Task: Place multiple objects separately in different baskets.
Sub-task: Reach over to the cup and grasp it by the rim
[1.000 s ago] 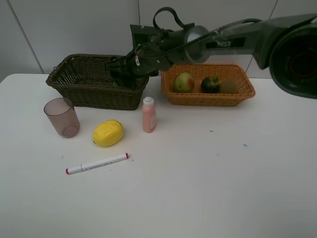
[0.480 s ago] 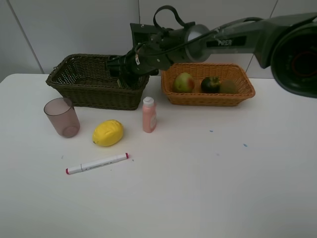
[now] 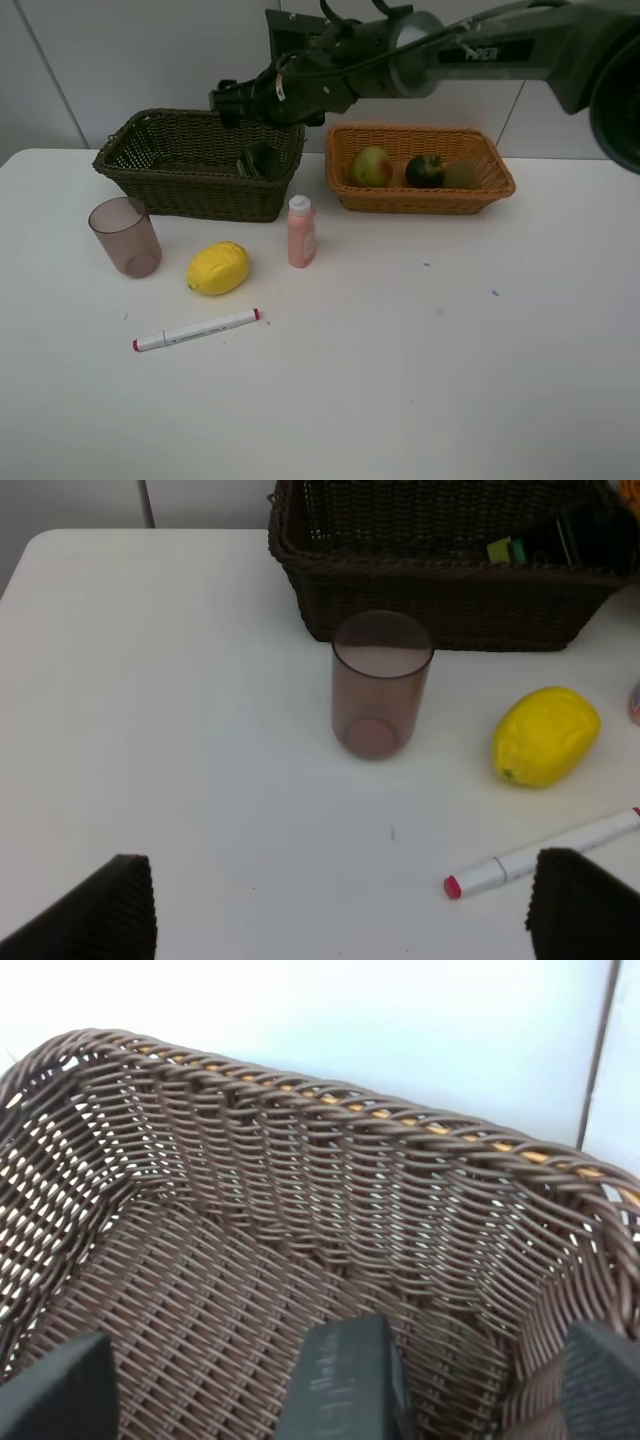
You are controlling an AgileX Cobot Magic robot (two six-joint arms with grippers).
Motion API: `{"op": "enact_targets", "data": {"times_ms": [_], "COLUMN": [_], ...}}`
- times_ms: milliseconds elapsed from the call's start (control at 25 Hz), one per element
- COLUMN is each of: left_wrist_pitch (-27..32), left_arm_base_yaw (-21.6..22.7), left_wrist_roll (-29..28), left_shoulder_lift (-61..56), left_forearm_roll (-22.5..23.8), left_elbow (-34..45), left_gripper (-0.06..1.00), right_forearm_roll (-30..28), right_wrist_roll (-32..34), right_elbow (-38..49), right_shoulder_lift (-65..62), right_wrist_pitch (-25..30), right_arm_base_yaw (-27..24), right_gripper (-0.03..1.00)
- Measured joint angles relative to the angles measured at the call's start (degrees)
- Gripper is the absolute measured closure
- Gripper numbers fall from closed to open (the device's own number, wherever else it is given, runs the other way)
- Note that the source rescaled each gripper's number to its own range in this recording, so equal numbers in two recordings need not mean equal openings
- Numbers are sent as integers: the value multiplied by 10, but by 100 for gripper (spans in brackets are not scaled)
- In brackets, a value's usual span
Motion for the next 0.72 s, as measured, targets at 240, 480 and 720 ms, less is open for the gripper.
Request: {"op": "enact_targets", "data": {"times_ms": [240,480,720], "left_wrist_pitch": [0,0,0], "left_arm_base_yaw": [0,0,0], "left_wrist_roll": [0,0,0], "left_shoulder_lift": [0,0,0], "left_forearm_roll": [0,0,0], "left_elbow": [0,0,0], "left_gripper": [-2,-2,-2], "right_forearm_roll": [-15,-37,-53], "right_wrist_roll": [0,0,0], "right_elbow": [0,0,0], "right_shoulder_lift": [-38,-97,-160], "right_wrist_pitch": [45,114,231], "right_arm_base_yaw": [1,7,20], "right_gripper": [0,0,0]}}
